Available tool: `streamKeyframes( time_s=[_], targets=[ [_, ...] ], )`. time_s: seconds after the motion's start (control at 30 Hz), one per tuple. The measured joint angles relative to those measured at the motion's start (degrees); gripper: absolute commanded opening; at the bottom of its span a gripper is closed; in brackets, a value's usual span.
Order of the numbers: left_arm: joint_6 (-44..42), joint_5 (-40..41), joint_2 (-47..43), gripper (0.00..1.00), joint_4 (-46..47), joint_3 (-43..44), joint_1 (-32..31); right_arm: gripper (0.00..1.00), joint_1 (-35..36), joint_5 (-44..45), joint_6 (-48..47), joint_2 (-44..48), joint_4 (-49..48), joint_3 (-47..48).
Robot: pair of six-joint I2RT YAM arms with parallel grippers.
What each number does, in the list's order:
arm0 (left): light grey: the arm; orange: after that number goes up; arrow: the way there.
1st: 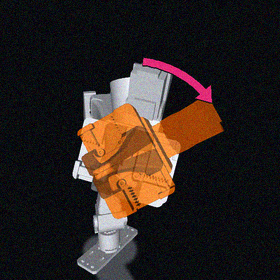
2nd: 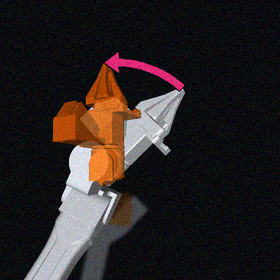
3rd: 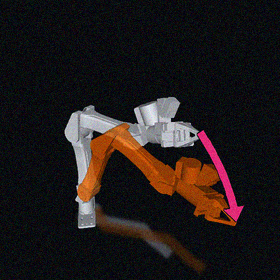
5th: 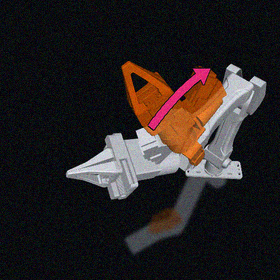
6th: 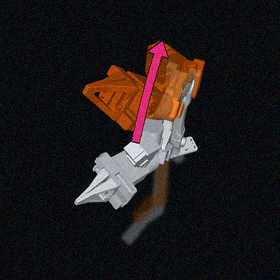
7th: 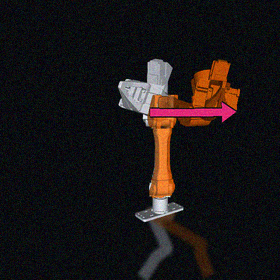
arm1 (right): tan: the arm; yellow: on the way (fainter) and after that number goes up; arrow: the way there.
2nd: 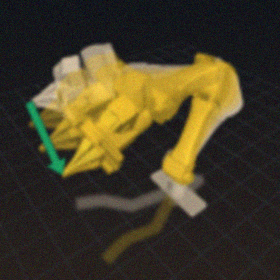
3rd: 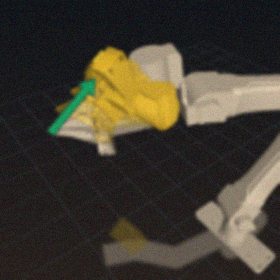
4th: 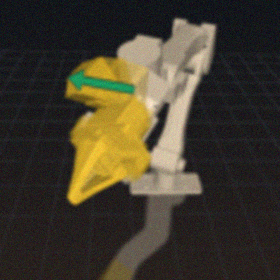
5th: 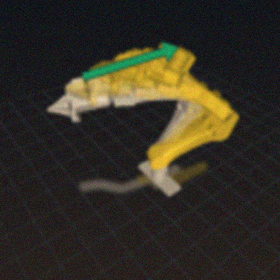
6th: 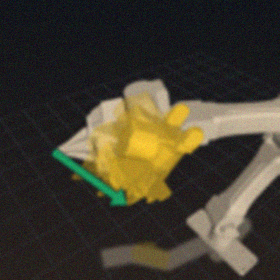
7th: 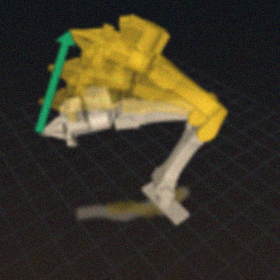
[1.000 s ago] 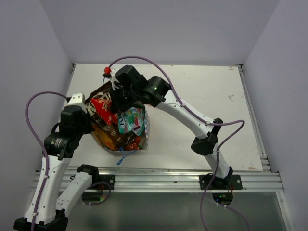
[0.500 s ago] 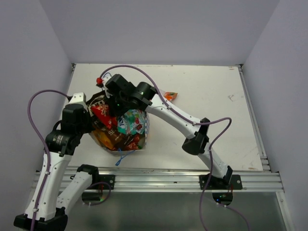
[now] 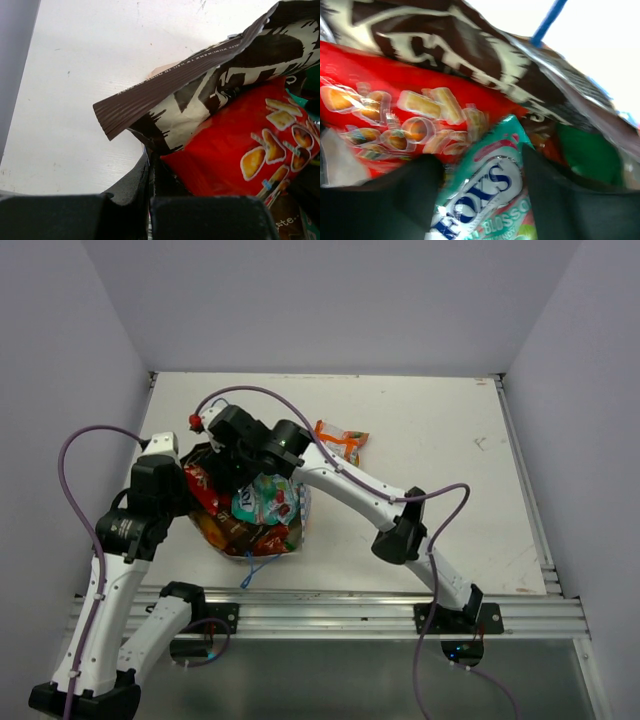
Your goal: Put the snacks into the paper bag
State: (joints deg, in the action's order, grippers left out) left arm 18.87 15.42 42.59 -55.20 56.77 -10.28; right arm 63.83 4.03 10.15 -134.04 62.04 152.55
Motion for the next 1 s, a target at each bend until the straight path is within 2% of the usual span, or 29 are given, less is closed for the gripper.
streamKeyframes(
  time_s=[0.13,0.27,0.37,0.5,0.6,0.73,1.0],
  targets=[
    [0.0,-0.2,0.0,0.00,0.4,0.0,0.0,0.98,-1.2,-0.1,-0.8,3.7,0.2,-3.1],
    [0.0,-0.5,0.4,0.00,0.8,0.0,0.0,0.99,-3.1,-0.1,-0.3,14.4,-0.8,-8.7],
    [0.0,-0.5,0.6,0.00,1.0,0.0,0.0,0.99,-6.5,-0.7,1.0,23.5,-2.9,-9.0],
    [0.0,-0.8,0.6,0.00,1.4,0.0,0.0,0.99,-14.7,-0.3,2.3,33.9,-7.7,-11.9],
    [0.0,-0.9,0.6,0.00,1.4,0.0,0.0,0.99,-21.3,1.4,2.7,37.0,-9.6,-16.0],
    [0.0,-0.9,0.3,0.00,1.3,0.0,0.0,0.99,-25.1,4.0,2.9,30.5,-9.9,-18.1],
    [0.0,-0.9,-0.5,0.00,1.0,0.0,0.0,0.99,-29.7,7.0,2.4,5.0,-8.1,-22.1]
  ],
)
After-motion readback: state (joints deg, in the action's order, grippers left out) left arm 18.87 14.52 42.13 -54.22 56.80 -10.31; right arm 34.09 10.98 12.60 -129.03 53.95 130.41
